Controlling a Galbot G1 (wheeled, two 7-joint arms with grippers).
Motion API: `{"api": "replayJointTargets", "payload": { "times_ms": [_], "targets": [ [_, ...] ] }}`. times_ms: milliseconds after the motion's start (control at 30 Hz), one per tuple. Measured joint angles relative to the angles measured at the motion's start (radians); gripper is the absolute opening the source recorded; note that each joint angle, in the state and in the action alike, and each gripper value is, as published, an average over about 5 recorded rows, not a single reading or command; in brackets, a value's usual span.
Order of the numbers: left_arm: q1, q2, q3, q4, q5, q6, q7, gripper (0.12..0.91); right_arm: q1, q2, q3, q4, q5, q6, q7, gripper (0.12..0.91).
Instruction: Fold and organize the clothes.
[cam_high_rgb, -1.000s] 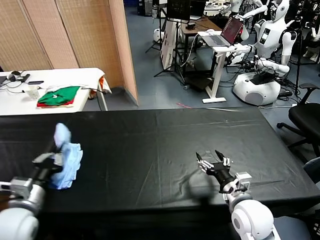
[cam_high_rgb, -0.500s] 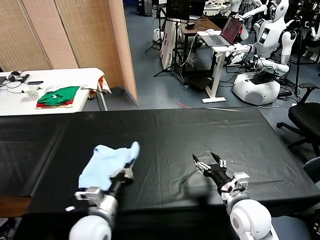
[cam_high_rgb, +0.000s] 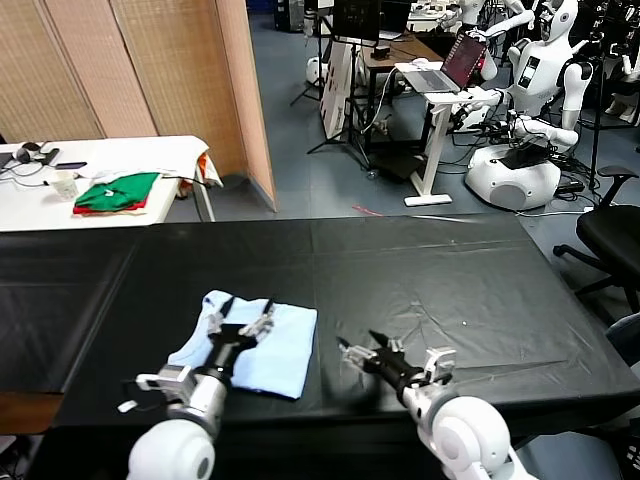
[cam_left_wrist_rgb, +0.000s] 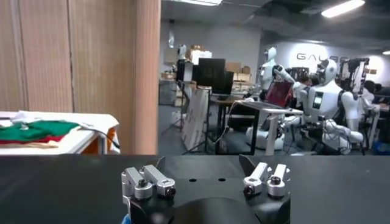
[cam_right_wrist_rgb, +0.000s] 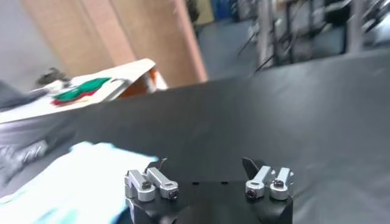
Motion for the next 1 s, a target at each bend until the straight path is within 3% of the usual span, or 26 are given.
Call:
{"api": "replayJointTargets", "payload": {
  "times_ms": [367, 500, 600, 867, 1000],
  "targets": [
    [0.028, 0.014, -0.038, 0.001, 0.048, -0.027, 0.001, 0.907, 0.035, 0.090, -0.111, -0.079, -0.015, 0.008, 0.011, 0.900],
    [0.036, 0.016, -0.047, 0.000, 0.055, -0.031, 0.000, 0.907, 0.043, 0.121, -0.126, -0.108, -0.029, 0.012, 0.008, 0.843],
    [0.042, 0.016, -0.049, -0.001, 0.066, -0.035, 0.000, 0.907, 0.049, 0.137, -0.131, -0.127, -0.034, 0.012, 0.006, 0.710],
    [0.056, -0.001, -0.047, 0.005, 0.083, -0.053, 0.000, 0.907, 0.068, 0.141, -0.118, -0.142, -0.038, 0.003, 0.007, 0.200],
    [0.054, -0.001, -0.049, 0.010, 0.080, -0.054, 0.000, 0.907, 0.085, 0.113, -0.089, -0.125, -0.034, -0.035, 0.007, 0.141]
  ]
}}
